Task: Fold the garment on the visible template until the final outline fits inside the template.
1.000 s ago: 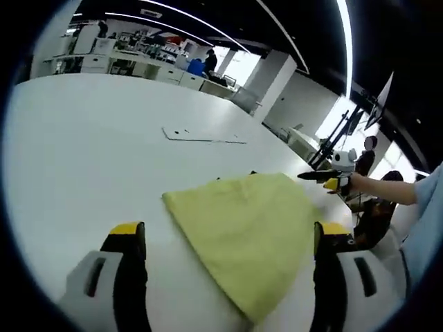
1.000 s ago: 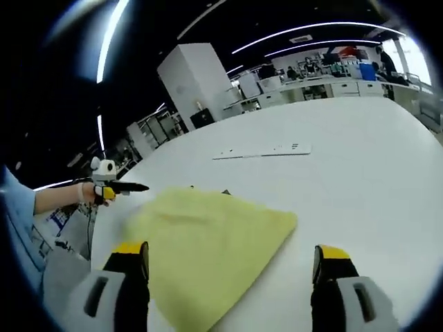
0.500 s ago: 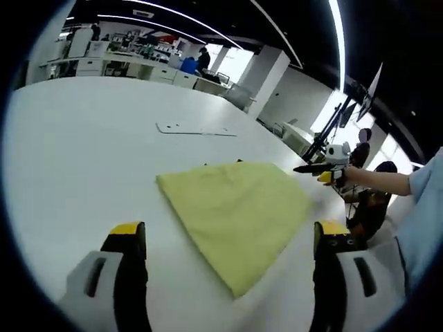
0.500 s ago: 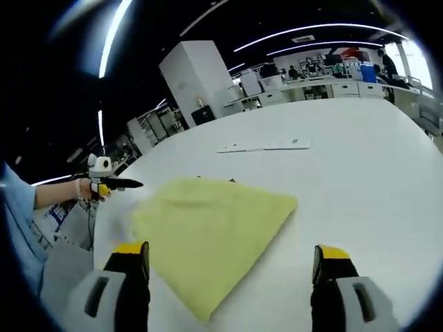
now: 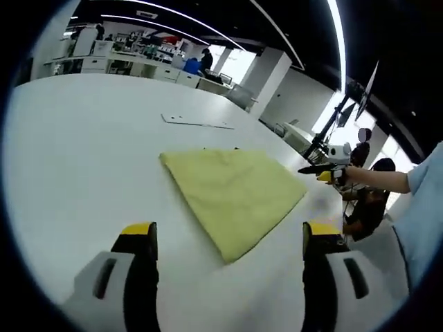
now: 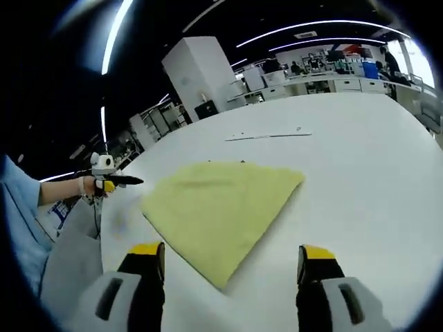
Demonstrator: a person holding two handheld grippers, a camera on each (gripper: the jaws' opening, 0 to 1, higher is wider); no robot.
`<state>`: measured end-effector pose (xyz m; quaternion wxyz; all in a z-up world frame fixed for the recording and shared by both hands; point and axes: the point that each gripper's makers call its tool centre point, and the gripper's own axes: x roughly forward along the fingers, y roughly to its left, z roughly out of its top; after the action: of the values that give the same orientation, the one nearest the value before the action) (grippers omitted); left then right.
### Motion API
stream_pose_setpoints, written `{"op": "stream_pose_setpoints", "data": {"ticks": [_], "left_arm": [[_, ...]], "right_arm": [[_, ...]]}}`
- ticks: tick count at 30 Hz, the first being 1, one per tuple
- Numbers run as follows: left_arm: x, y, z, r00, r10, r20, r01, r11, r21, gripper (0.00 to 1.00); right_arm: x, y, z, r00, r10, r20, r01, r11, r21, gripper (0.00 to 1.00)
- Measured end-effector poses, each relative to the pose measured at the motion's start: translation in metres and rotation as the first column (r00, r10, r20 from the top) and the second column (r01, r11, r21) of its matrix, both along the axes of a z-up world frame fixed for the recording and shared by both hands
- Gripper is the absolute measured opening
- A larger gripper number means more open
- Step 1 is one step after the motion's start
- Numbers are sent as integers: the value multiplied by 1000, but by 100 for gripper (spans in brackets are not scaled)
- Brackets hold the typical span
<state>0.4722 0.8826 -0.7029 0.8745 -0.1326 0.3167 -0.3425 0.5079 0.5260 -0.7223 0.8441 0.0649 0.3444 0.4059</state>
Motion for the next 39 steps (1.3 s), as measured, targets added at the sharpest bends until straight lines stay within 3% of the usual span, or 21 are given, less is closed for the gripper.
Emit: {"op": "stream_pose_setpoints", "data": {"ticks": [5,15,19,26,31,39], "left_arm": [[-12,-1,-12,1000,-18,-11,18,999,32,72],[-19,-10,-25,999,-26,-25,26,1000,17,56],[-23,-12,-32,999,-22,-31,23,999,32,45],[-24,-13,-42,1000,-6,-20,7,999,54,38],[-23,-14,-48,1000,-11,-13,12,997,71,31],[-22,-20,-49,999,-42,-11,43,996,83,28]], "right_arm": [[-11,-7,-6,1000,-18,1,18,1000,3,67],[-19,-9,-13,999,-28,-16,29,1000,7,54],[-20,-8,-15,1000,-23,11,23,1000,-11,45],[-26,-3,-23,1000,11,25,-10,999,-38,30],[-31,5,-27,998,44,34,-42,998,-53,25],[-23,1,-34,996,65,61,-59,994,-92,9]]}}
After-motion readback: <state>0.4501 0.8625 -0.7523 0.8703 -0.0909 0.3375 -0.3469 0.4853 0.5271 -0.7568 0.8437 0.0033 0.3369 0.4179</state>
